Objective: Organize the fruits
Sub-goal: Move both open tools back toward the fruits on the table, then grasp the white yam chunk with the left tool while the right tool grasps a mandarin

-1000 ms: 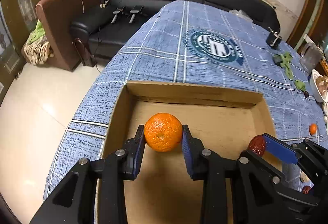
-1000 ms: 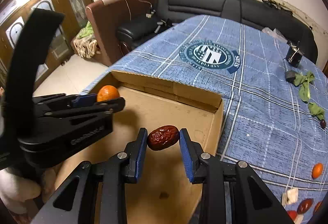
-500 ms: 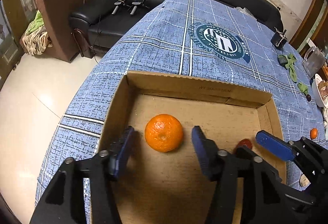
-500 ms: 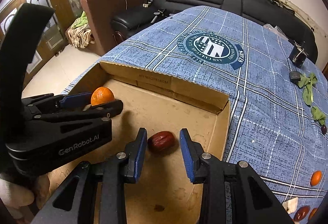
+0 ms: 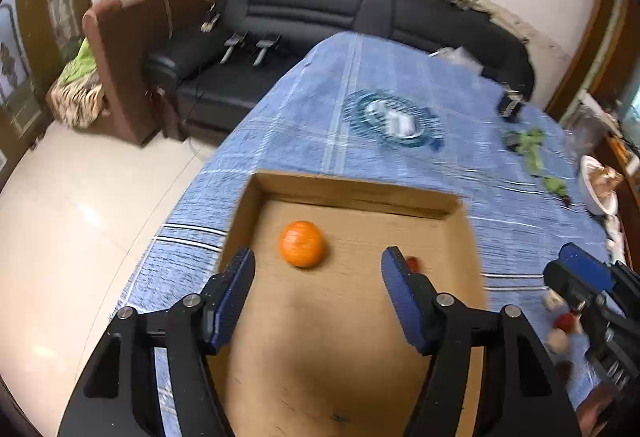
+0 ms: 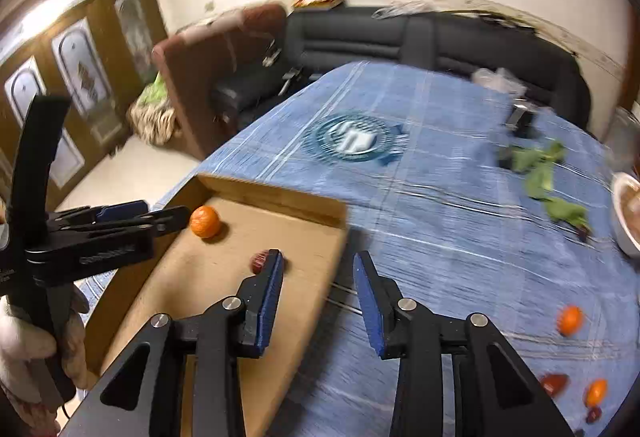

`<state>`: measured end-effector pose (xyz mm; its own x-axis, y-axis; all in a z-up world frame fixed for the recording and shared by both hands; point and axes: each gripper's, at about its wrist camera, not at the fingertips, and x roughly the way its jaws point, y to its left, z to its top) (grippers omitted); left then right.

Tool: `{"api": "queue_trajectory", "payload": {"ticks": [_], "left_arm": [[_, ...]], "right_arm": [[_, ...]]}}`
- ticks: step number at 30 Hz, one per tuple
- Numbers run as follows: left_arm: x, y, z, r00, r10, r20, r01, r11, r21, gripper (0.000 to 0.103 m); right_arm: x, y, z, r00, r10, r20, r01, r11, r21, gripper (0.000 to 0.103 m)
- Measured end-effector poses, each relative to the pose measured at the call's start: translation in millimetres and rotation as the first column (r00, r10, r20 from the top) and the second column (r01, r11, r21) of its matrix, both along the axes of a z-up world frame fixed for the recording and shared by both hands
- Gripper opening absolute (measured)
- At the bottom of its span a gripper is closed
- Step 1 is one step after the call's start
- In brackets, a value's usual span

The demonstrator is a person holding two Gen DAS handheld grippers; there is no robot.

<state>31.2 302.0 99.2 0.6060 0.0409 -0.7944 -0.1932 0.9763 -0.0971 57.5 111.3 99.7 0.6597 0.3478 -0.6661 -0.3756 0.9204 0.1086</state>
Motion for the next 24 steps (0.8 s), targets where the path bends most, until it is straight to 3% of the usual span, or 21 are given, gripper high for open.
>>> {"api": "queue_trajectory", "payload": {"ticks": [7, 13, 18, 24], "left_arm": [[-24.6, -86.7, 20.9, 0.983, -0.170, 0.065, 0.172, 0.985, -0.020, 0.070], [-19.2, -164.3, -5.7, 0.951, -0.307, 0.012, 0.308, 0.951, -0.033, 0.071], [-3.9, -212.9, -37.5, 0.926, -0.373, -0.055, 0.368, 0.926, -0.080, 0.071], [19.2, -239.4, -62.5, 0.914, -0.395, -0.090, 0.382, 0.915, -0.127, 0.071]], "right_arm": [[-46.6, -123.8, 14.1, 0.984, -0.176, 0.032, 0.174, 0.983, 0.056, 0.052], [-70.8, -221.6, -6.4, 0.941, -0.339, -0.016, 0.339, 0.939, 0.060, 0.055], [-81.6, -261.6, -27.3, 0.921, -0.385, -0.058, 0.388, 0.920, 0.060, 0.055], [-77.1, -297.5, -46.9, 0.894, -0.437, -0.100, 0.446, 0.890, 0.099, 0.054]]}}
